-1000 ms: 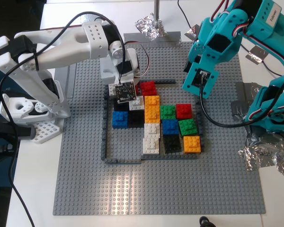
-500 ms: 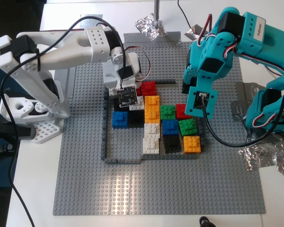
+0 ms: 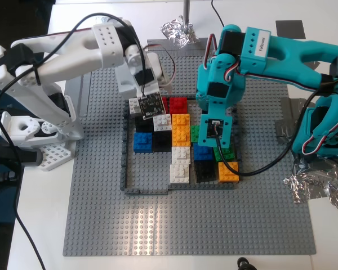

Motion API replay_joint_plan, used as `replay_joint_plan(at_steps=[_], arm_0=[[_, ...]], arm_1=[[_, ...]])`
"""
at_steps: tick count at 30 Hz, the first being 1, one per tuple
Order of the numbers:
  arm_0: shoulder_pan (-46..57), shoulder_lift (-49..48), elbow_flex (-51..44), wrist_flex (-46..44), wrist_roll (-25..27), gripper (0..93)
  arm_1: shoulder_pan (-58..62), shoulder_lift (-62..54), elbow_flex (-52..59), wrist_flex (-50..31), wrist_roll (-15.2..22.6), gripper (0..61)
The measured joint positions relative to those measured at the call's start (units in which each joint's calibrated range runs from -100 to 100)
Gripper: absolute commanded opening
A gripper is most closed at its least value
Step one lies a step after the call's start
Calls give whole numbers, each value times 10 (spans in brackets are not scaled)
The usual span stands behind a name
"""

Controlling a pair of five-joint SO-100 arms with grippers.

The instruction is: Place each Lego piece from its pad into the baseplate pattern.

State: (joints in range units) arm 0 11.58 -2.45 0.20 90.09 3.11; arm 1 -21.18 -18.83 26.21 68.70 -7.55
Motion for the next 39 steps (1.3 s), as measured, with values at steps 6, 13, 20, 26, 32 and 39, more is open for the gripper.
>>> replay_joint_plan(at_steps=[6, 13, 20, 26, 32, 39], arm_0=[[0, 47, -44, -7, 0, 11], [0, 73, -50, -7, 0, 12], [13, 97, -68, -8, 10, 12], [16, 117, -90, -8, 12, 12], [16, 119, -90, -8, 12, 12], [16, 156, -103, -8, 12, 12]], arm_1=[[-44, -72, -48, 73, 14, 3], [-148, -138, -90, 159, 46, 2], [-275, -142, -107, 196, 45, 2], [-434, -166, -108, 175, 55, 2], [-519, -142, -110, 163, 59, 2], [-585, 20, -196, 142, 47, 2]])
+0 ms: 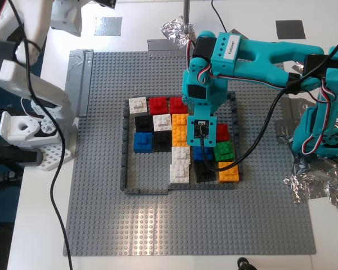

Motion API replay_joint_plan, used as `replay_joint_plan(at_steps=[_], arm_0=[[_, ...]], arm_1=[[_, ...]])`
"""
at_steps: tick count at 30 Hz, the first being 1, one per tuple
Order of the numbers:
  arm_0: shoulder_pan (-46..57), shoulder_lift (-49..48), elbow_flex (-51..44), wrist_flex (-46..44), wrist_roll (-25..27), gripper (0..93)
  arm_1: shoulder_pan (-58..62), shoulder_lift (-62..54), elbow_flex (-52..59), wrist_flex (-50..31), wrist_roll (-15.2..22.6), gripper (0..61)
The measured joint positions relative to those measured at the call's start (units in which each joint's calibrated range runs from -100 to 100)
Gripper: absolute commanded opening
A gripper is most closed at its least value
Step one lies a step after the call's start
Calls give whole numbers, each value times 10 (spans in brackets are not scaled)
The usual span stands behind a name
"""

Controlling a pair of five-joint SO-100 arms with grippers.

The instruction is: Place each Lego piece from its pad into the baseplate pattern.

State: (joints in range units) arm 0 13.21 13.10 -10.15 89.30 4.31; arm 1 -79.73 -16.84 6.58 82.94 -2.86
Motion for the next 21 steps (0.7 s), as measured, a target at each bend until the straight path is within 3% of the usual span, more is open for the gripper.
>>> replay_joint_plan(at_steps=[9, 21], arm_0=[[-1, 8, -14, 0, 0, 12], [-5, 29, -31, 1, 0, 12]], arm_1=[[-35, 168, -104, -39, -7, 2], [-40, 177, -128, -22, -15, 2]])
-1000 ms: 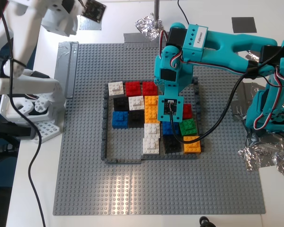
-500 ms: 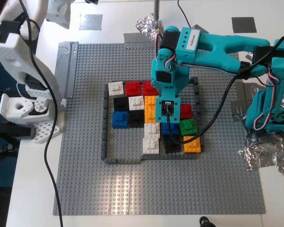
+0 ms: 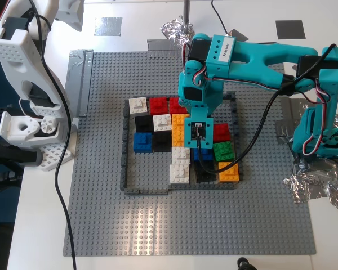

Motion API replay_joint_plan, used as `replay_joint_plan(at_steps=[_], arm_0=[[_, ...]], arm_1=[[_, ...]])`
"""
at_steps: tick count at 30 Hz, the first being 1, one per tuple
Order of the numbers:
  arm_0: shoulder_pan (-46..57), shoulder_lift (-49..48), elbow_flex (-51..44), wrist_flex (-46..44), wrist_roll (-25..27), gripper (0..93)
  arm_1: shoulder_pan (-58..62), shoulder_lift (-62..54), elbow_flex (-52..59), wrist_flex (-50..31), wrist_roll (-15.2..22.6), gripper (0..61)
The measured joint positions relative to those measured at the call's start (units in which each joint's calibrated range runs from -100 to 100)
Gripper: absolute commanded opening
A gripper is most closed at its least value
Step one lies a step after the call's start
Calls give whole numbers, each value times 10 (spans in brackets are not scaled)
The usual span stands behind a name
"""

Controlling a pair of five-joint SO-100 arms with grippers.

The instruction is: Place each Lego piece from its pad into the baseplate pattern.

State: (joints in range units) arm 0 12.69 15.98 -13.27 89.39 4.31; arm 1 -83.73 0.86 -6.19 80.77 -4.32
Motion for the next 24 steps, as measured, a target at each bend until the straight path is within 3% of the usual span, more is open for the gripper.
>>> replay_joint_plan(at_steps=[10, 14, 24], arm_0=[[-4, 12, -2, -1, 0, 14], [-4, 15, -16, -1, 0, 87], [-4, 15, -20, -1, 0, 100]], arm_1=[[0, 0, -10, 11, -4, 2], [0, 0, -24, 19, -4, 2], [0, 0, -27, 29, -3, 2]])
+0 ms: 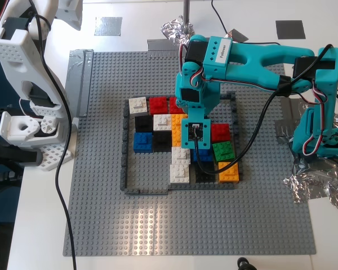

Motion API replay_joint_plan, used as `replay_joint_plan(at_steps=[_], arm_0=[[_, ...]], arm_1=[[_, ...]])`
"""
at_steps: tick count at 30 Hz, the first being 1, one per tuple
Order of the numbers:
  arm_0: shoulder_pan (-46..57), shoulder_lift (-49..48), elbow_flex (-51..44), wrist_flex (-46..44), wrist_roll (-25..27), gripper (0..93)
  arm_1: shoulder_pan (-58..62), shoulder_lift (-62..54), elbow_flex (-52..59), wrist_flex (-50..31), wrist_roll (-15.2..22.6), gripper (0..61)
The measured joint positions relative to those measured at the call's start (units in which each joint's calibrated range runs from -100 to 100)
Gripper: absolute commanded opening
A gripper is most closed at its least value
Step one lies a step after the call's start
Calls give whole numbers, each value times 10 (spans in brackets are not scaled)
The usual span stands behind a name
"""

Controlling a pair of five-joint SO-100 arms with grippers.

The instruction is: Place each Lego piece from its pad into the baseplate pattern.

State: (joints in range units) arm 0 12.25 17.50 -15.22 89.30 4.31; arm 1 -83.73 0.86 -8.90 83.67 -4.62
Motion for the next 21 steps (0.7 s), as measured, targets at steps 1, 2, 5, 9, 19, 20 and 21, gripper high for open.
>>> replay_joint_plan(at_steps=[1, 2, 5, 9, 19, 20, 21], arm_0=[[0, 0, 0, 0, 0, 100], [0, 0, 0, 0, 0, 100], [0, 0, 0, 0, 0, 100], [13, 0, -17, 4, 0, 100], [125, -81, -25, 5, 0, 95], [135, -87, -25, 5, 0, 98], [143, -95, -25, 6, 0, 99]], arm_1=[[0, 0, 0, 0, 1, 2], [0, 0, 0, 0, 1, 2], [0, 0, 0, 2, 1, 2], [0, 0, 0, 12, 1, 2], [0, 0, 0, 13, 1, 2], [0, 0, 0, 13, 1, 2], [0, 0, 0, 13, 1, 2]])
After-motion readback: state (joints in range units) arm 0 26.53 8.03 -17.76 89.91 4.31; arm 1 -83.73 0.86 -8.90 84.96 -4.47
